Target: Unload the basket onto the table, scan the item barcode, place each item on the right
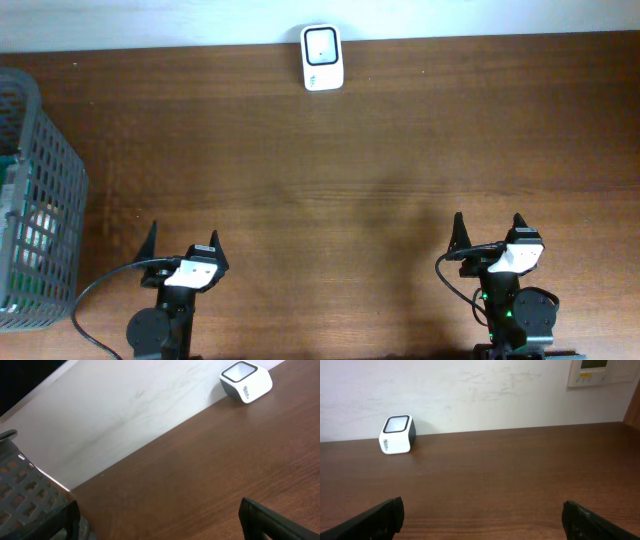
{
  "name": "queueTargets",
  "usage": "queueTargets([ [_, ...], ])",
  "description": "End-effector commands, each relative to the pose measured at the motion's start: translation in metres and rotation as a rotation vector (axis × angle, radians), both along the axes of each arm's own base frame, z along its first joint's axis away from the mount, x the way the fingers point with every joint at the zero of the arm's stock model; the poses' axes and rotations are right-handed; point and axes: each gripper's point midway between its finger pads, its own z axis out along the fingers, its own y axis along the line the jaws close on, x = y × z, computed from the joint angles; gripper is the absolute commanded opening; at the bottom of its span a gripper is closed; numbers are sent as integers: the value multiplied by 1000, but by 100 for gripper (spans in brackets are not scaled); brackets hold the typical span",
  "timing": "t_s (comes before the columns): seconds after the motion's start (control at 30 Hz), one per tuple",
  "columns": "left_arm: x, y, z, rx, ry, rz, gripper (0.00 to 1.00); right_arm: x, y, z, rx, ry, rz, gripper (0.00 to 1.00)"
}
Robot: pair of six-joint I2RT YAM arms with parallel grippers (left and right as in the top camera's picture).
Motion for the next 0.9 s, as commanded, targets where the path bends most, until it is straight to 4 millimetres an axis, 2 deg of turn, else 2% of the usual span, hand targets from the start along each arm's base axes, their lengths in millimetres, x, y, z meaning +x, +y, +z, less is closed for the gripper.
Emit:
queueTargets([
  [0.0,0,-1,-2,14,6,-3,99,0,0,-2,6,3,-4,98],
  [0.27,0,-1,-2,12,6,-5,99,0,0,-2,6,3,-4,98],
  [0.47,-1,-13,1,6,-6,-75,99,0,0,-2,6,3,-4,98],
  [0.6,-1,-13,4,-75,-8,-70,99,0,0,-2,6,3,-4,98],
  [0.77,-5,-27,29,-109,-50,-149,99,0,0,-2,6,3,-4,98],
  [0.87,-7,-31,53,-128,-68,-176,99,0,0,-2,6,3,-5,98],
])
